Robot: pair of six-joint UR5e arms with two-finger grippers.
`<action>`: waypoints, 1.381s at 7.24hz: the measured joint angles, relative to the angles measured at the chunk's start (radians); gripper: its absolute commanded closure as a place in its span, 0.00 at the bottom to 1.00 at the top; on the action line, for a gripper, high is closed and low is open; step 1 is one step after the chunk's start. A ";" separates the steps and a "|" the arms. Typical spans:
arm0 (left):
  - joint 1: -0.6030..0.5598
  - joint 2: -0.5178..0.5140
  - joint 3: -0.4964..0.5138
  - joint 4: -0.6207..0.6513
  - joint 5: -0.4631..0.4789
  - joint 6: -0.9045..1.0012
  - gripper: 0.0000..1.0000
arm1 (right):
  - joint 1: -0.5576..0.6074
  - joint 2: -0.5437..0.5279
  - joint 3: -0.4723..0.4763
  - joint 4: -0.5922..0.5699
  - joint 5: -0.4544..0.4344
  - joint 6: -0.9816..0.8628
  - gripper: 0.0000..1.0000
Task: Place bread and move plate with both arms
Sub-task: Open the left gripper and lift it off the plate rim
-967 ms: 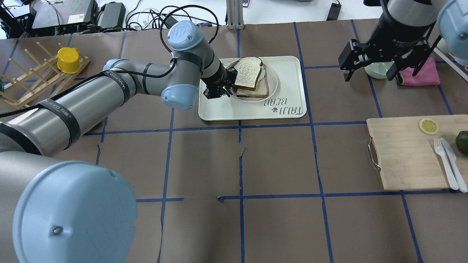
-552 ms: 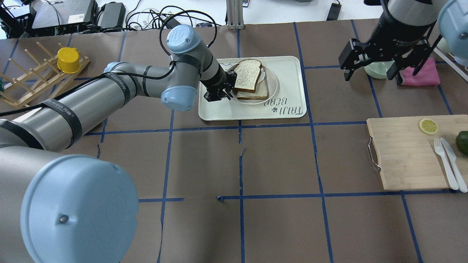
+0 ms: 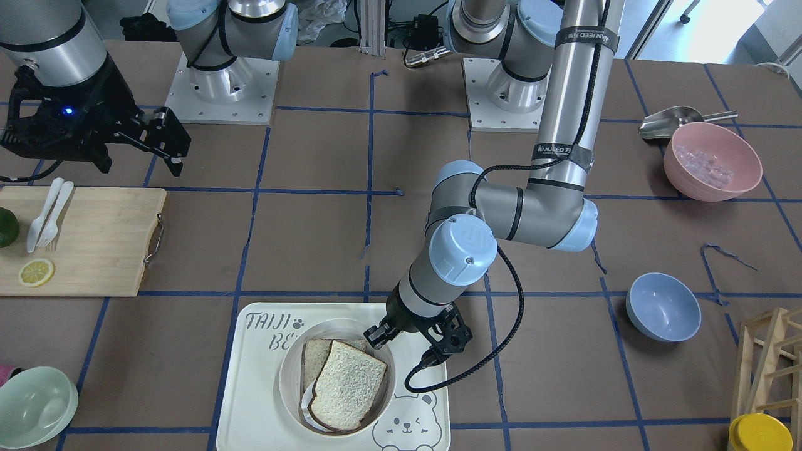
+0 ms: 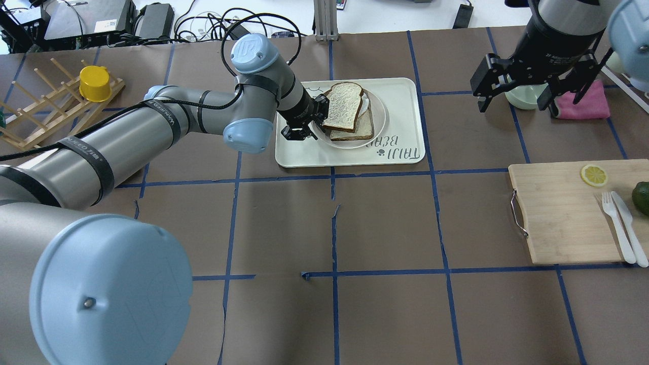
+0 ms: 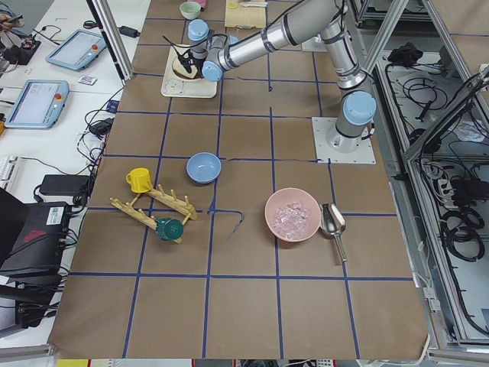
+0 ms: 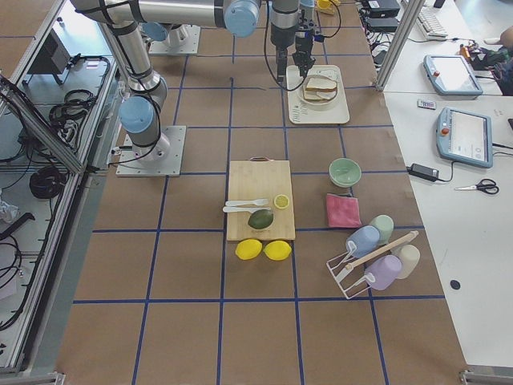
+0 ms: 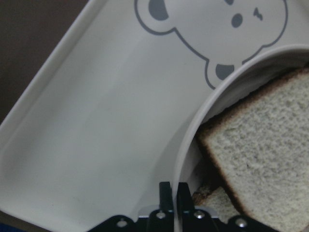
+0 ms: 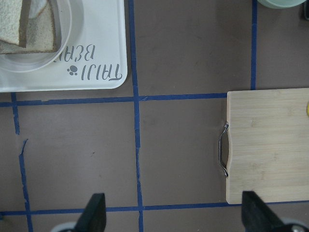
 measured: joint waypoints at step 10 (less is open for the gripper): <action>0.104 0.469 0.060 -0.682 0.248 0.552 0.00 | 0.000 0.000 0.001 -0.001 0.004 0.009 0.00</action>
